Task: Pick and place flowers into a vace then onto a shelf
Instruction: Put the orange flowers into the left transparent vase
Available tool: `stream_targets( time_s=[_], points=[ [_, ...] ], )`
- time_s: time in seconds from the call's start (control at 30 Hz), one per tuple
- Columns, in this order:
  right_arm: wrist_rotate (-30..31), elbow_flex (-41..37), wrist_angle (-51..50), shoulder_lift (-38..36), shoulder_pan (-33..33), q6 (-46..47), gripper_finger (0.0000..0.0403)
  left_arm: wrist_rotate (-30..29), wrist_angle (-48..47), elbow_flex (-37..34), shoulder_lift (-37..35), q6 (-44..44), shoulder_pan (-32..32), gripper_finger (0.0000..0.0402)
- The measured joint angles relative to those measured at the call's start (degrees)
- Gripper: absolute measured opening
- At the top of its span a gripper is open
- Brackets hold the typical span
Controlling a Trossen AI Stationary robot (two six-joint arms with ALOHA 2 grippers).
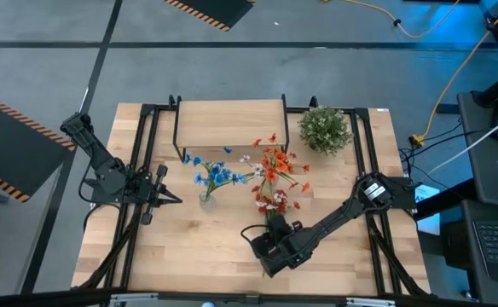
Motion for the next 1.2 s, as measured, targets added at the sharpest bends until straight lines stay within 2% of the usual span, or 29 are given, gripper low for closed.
stream_targets(
  time_s=[0.4,0.67,1.03,1.2],
  points=[
    [-1.09,0.00,-1.73,-0.03,-0.01,0.40,0.0019,0.00,0.11,0.00,0.00,-0.04,-0.02,0.0001],
    [-1.57,0.00,-4.57,-2.30,1.89,1.65,0.0012,-0.02,0.15,0.00,0.00,0.02,-0.02,0.0003],
    [7.84,0.03,-4.88,-6.81,8.27,-0.70,0.0012,-1.07,0.44,0.00,-0.07,-3.59,-0.02,0.0001],
    [11.84,0.35,-0.75,-7.13,9.98,-8.04,0.0012,-1.49,0.48,0.00,-0.07,-6.58,-0.02,0.0003]
  ],
)
